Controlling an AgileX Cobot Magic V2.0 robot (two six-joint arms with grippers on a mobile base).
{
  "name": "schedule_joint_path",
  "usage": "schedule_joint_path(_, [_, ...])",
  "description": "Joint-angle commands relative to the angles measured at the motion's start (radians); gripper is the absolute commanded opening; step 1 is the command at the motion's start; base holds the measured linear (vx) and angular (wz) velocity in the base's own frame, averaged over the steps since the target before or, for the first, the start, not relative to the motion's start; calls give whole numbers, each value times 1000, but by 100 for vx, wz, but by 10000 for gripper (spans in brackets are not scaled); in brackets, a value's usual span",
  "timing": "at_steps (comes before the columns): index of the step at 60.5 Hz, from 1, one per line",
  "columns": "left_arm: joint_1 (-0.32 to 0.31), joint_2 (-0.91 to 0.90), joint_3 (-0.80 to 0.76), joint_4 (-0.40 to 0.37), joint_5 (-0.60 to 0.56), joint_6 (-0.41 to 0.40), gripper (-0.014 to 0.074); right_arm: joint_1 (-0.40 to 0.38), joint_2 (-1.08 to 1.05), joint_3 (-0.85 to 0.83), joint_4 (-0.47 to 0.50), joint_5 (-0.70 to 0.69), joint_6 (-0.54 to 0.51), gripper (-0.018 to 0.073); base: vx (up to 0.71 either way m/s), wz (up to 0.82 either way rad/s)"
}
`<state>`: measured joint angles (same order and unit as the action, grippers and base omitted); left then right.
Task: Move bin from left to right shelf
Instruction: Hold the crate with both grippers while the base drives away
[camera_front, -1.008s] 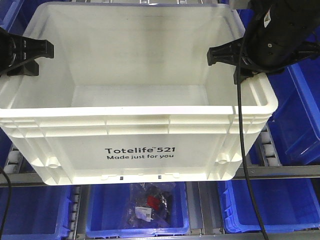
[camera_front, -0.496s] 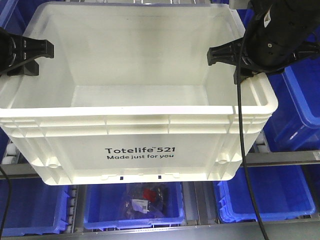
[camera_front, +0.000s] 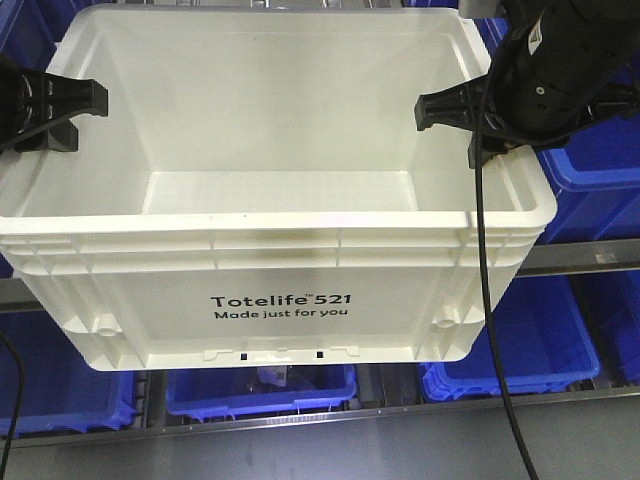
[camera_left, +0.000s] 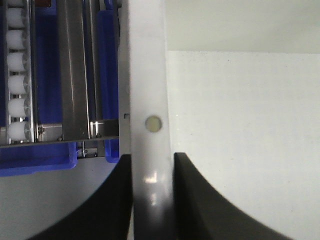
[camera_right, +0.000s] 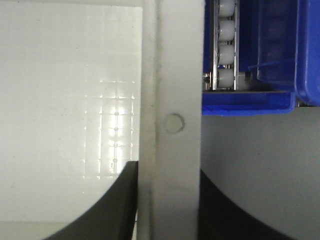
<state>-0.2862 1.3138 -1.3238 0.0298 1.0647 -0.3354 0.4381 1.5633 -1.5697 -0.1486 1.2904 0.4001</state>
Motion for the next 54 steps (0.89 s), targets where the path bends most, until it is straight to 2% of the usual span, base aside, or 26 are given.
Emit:
schedule_joint_path(1, [-8, -45, -41, -21, -100, 18, 92, -1, -50, -39, -57, -58, 8, -8, -19, 2])
schedule_joint_path(54, [-8, -45, -41, -21, -100, 18, 92, -1, -50, -39, -58, -56, 8, -8, -14, -7])
